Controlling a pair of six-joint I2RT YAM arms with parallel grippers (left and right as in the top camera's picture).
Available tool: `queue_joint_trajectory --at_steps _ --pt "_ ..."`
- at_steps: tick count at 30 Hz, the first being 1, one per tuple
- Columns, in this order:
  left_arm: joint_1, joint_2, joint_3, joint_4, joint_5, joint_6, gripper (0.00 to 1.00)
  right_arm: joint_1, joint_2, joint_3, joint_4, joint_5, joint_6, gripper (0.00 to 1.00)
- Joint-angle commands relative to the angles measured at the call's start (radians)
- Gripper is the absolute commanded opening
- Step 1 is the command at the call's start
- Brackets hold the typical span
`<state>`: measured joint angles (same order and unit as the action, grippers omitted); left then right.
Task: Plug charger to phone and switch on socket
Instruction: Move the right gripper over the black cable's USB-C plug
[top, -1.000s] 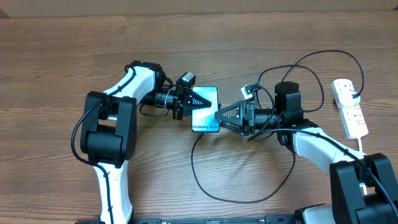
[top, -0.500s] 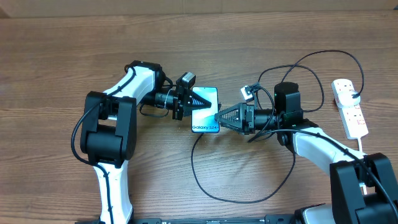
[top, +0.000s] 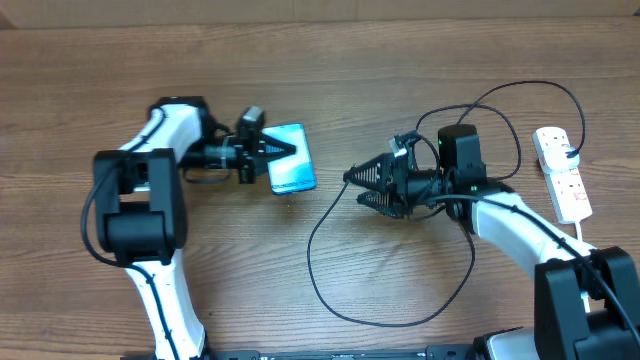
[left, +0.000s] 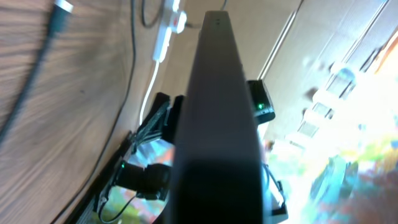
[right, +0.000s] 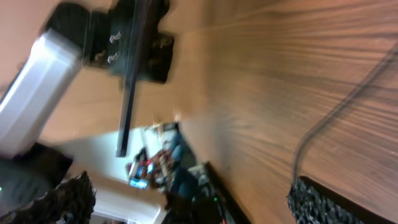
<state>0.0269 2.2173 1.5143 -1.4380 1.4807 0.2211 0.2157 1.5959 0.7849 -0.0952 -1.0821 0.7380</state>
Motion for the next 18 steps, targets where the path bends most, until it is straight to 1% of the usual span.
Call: queue_joint_trajectory --at_steps 1,3,4,6,8,11,14,18 --pt "0.034 -0.015 0.015 -0.030 -0.072 0.064 0.04 0.034 0.003 0.108 -0.158 0.290 -0.037 1.00" --pt "0.053 -0.015 0.015 -0.046 -0.127 0.064 0.04 0.061 0.003 0.153 -0.272 0.446 -0.036 1.00" --pt "0.069 -0.015 0.015 -0.058 -0.182 0.064 0.04 0.096 0.003 0.195 -0.359 0.601 -0.036 1.00" --pt "0.079 -0.015 0.015 -0.058 -0.222 0.064 0.04 0.136 0.003 0.224 -0.414 0.739 -0.034 1.00" --pt "0.085 -0.015 0.015 -0.057 -0.241 0.064 0.04 0.184 0.003 0.232 -0.425 0.851 -0.031 1.00" --pt "0.086 -0.015 0.015 -0.057 -0.241 0.063 0.04 0.241 0.003 0.231 -0.423 0.929 -0.032 1.00" --pt "0.086 -0.015 0.015 -0.058 -0.247 0.064 0.04 0.286 0.003 0.231 -0.427 0.932 -0.032 1.00" --pt "0.084 -0.015 0.015 -0.056 -0.265 0.064 0.04 0.294 0.003 0.231 -0.427 0.932 -0.032 1.00"
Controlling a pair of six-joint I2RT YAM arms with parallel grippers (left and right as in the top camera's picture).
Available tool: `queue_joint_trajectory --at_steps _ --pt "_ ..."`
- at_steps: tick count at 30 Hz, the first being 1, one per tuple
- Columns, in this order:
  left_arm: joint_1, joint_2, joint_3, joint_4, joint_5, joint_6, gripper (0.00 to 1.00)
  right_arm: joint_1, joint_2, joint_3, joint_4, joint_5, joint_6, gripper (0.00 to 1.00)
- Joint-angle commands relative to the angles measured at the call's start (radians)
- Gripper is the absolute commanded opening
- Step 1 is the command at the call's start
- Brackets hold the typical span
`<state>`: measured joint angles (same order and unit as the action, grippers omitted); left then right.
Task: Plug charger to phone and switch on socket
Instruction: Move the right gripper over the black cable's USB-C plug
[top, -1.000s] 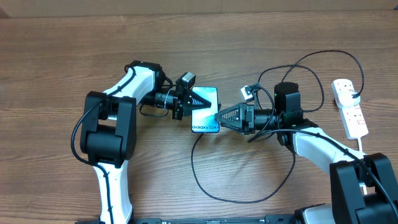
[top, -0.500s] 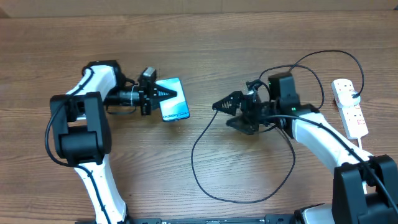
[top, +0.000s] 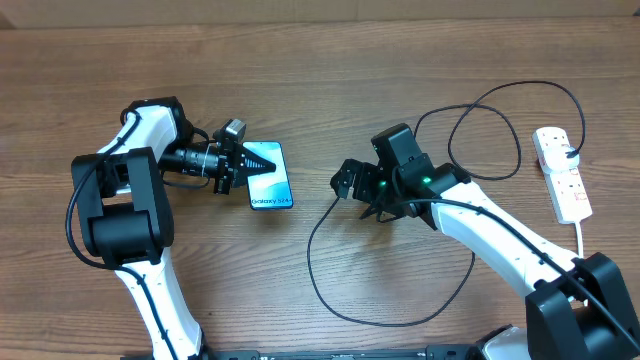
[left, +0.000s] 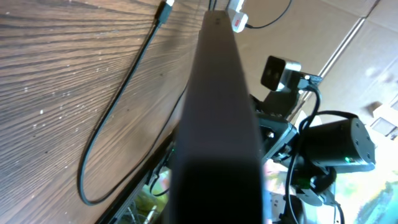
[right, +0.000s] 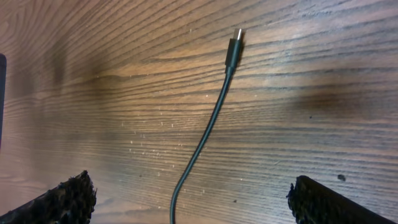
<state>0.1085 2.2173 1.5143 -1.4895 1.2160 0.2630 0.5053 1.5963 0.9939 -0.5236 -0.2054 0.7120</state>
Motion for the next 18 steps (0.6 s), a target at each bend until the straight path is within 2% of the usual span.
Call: queue_joint_trajectory --at_steps 1,11,18 --pt "0.002 -0.015 0.015 -0.003 0.000 0.022 0.04 0.004 0.003 0.022 0.001 0.056 -0.006 1.00" --pt "0.002 -0.015 0.015 0.009 0.014 0.021 0.04 0.004 0.003 0.022 0.001 0.056 -0.006 1.00" --pt "0.002 -0.015 0.015 -0.005 -0.045 0.022 0.04 0.004 0.003 0.022 0.001 0.056 -0.006 1.00"
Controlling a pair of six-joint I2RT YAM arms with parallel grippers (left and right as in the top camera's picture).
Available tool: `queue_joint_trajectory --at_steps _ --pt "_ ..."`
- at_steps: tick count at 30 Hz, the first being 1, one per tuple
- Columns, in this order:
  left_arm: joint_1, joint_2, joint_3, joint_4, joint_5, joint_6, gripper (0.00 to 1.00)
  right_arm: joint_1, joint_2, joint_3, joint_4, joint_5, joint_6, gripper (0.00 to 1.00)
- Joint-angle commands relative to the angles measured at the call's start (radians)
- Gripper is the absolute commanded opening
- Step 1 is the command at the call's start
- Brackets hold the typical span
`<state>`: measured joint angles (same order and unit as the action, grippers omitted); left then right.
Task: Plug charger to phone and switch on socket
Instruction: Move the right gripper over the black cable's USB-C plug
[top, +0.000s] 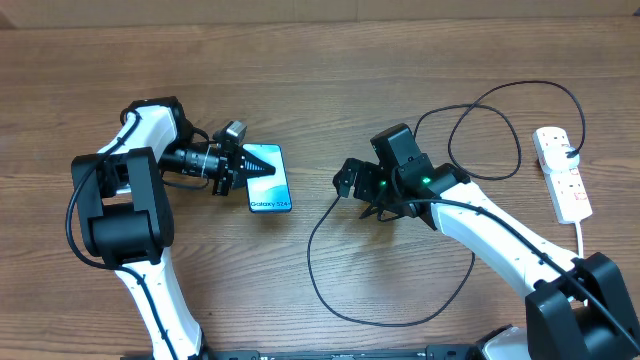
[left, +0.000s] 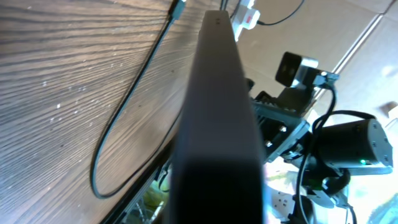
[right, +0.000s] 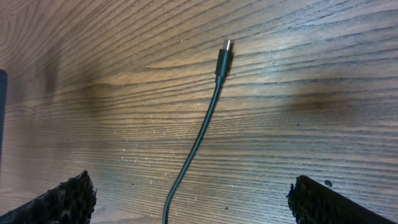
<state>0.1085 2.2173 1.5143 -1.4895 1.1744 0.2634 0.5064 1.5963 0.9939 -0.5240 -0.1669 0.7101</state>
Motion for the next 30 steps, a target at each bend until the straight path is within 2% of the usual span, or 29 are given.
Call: queue_joint_trajectory --at_steps 1,12,16,17,18,21,23,25,30 --pt "0.002 -0.015 0.015 -0.006 -0.003 0.021 0.04 0.003 0.003 0.022 0.002 0.017 -0.004 1.00" --pt "0.029 -0.015 0.015 -0.006 0.075 0.021 0.04 0.003 0.003 0.022 0.004 0.018 -0.004 1.00" --pt "0.054 -0.015 0.015 -0.018 0.068 0.029 0.04 0.002 0.003 0.022 0.090 0.039 -0.004 1.00" --pt "0.061 -0.015 0.015 -0.018 0.068 0.029 0.04 0.002 0.003 0.022 0.094 0.035 -0.004 0.97" --pt "0.069 -0.015 0.015 -0.017 0.073 0.029 0.04 0.002 0.003 0.022 0.104 0.035 -0.005 0.83" --pt "0.099 -0.015 0.015 -0.017 0.106 0.029 0.04 0.002 0.003 0.041 0.082 0.007 -0.013 0.64" --pt "0.121 -0.015 0.015 -0.018 0.139 0.028 0.04 -0.005 0.003 0.089 -0.005 -0.021 -0.014 0.54" --pt "0.141 -0.015 0.015 -0.018 0.174 0.029 0.04 -0.016 0.003 0.170 -0.127 0.003 -0.013 0.40" --pt "0.163 -0.015 0.015 -0.017 0.188 0.030 0.04 -0.032 0.006 0.367 -0.340 0.100 -0.012 0.29"
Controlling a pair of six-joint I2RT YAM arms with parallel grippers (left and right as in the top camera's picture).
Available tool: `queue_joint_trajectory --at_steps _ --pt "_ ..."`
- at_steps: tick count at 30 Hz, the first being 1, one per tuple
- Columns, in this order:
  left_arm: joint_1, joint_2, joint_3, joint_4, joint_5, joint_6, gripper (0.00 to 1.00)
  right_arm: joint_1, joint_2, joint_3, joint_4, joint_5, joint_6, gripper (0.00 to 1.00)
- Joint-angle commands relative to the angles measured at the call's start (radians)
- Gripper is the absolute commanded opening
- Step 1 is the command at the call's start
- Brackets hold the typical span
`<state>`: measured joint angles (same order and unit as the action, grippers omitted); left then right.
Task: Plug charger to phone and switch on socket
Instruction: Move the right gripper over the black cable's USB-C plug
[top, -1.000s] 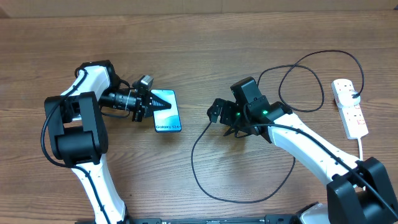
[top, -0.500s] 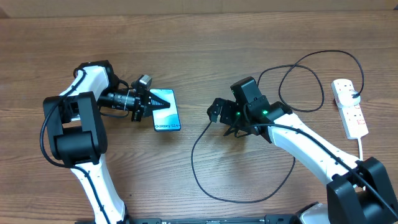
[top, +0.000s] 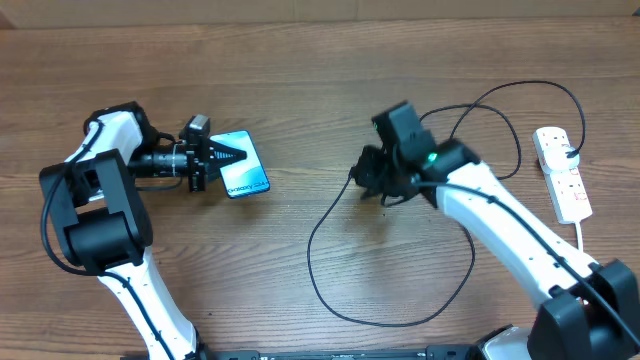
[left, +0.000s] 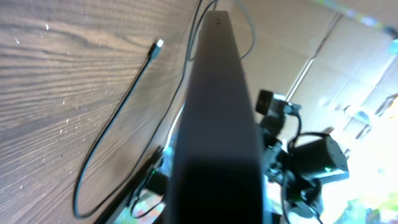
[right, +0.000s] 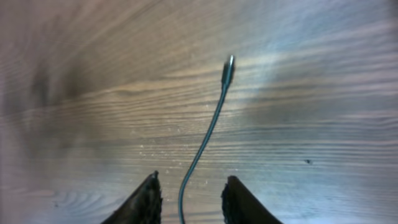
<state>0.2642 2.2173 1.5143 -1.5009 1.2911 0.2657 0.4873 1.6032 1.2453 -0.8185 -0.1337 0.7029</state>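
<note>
A blue-screened phone (top: 240, 165) is lifted off the wooden table at the left, with my left gripper (top: 215, 160) shut on its left end. The left wrist view shows the phone edge-on as a dark slab (left: 217, 124). The black charger cable (top: 310, 250) loops over the middle of the table, and its plug tip (right: 229, 67) lies on the wood. My right gripper (right: 189, 199) is open just behind the plug, with the cable running between its two fingers (right: 149, 196). In the overhead view that right gripper (top: 368, 180) hangs over the cable's free end.
A white socket strip (top: 562, 172) lies at the right edge of the table, with the cable's other end leading to it. The cable's loop (top: 400, 322) reaches towards the front edge. A cardboard wall runs along the back.
My left gripper has carried the phone further left. My right gripper's fingers, then wide apart, now stand close on either side of the cable just behind the plug.
At first my left gripper held the phone near the table's middle and the right gripper pointed sideways. Then the phone sat further left and the right gripper looked down on the plug, wide open. Now the phone is further left still and the right fingers flank the cable.
</note>
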Motion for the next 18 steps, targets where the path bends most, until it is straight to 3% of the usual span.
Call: queue_joint_trajectory --at_steps 1,5,8,9,10,18 --pt "0.008 -0.015 0.015 -0.006 0.066 0.027 0.04 -0.012 0.004 0.139 -0.063 0.070 -0.005 0.28" --pt "0.005 -0.015 0.015 -0.005 0.063 0.042 0.04 -0.010 0.042 0.166 -0.098 0.075 0.016 0.36" --pt "0.003 -0.015 0.015 -0.006 0.063 0.045 0.04 0.005 0.115 0.166 -0.114 0.097 0.026 0.55" --pt "0.003 -0.015 0.015 -0.006 0.062 0.045 0.04 0.014 0.137 0.166 -0.103 0.099 0.026 0.53" --pt "0.003 -0.015 0.015 -0.006 0.061 0.045 0.04 0.028 0.164 0.166 -0.087 0.100 0.031 0.45" --pt "0.003 -0.015 0.015 -0.008 0.027 0.045 0.04 0.131 0.314 0.163 0.036 0.354 0.132 0.43"
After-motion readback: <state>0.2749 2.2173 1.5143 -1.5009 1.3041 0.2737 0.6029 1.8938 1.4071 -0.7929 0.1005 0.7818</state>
